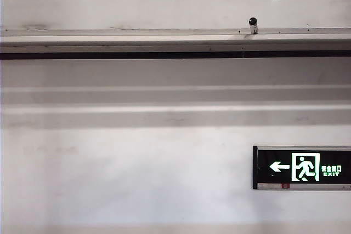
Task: Take a marker from the whiteboard tray, write "Hi!" on the whiteboard, and then put the marker back vertically into the whiteboard tray.
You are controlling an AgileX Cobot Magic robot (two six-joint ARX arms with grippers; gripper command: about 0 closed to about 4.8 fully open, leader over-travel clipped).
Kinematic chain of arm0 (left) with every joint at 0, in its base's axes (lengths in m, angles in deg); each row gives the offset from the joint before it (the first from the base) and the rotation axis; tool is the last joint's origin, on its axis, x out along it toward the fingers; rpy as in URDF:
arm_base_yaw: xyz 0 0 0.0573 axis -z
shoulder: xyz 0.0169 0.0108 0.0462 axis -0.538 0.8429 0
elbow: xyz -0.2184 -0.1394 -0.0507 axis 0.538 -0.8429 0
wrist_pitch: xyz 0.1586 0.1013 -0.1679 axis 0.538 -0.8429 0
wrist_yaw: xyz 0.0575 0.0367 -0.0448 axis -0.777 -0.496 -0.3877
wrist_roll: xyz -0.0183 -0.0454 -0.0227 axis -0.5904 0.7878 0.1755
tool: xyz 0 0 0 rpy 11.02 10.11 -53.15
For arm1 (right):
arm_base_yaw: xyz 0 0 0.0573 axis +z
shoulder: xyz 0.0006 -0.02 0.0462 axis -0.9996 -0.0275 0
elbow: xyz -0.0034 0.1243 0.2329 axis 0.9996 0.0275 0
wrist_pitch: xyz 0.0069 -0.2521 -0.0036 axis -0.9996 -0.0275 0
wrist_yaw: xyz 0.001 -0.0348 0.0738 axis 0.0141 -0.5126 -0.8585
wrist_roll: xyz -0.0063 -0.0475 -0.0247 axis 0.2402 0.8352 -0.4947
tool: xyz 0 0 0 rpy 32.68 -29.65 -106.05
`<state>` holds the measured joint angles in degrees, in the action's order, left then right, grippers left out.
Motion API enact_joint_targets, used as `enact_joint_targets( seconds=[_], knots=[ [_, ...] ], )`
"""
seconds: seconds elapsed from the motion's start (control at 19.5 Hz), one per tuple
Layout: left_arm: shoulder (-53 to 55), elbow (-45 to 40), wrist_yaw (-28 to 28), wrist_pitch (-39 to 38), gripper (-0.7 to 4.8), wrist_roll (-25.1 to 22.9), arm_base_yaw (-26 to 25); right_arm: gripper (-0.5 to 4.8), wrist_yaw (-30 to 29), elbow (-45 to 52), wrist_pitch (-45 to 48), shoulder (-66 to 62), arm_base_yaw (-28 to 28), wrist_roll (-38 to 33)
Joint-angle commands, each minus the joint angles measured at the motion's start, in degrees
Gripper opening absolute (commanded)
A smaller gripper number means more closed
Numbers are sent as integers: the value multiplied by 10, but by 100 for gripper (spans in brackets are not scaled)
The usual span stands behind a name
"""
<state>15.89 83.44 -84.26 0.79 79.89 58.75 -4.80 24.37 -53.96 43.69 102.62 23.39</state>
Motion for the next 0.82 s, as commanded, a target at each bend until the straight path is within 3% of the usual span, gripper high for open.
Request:
enact_joint_targets(
  seconds=[0.05,0.31,0.41,0.72,0.82],
  knots=[
    [-3,-17,23,28,-6,-5,-61,18,0,-1,6,0,0,-1],
    [-49,-69,82,50,-6,-6,-216,18,-1,-1,6,0,0,-1],
    [-47,-88,83,61,-6,-6,-247,19,-1,-1,6,0,0,-1],
    [-47,-161,73,149,-6,-36,-228,19,1,-1,6,4,0,0],
    [-47,-164,32,122,-6,-43,-204,18,-1,-1,6,4,0,-1]
  ],
)
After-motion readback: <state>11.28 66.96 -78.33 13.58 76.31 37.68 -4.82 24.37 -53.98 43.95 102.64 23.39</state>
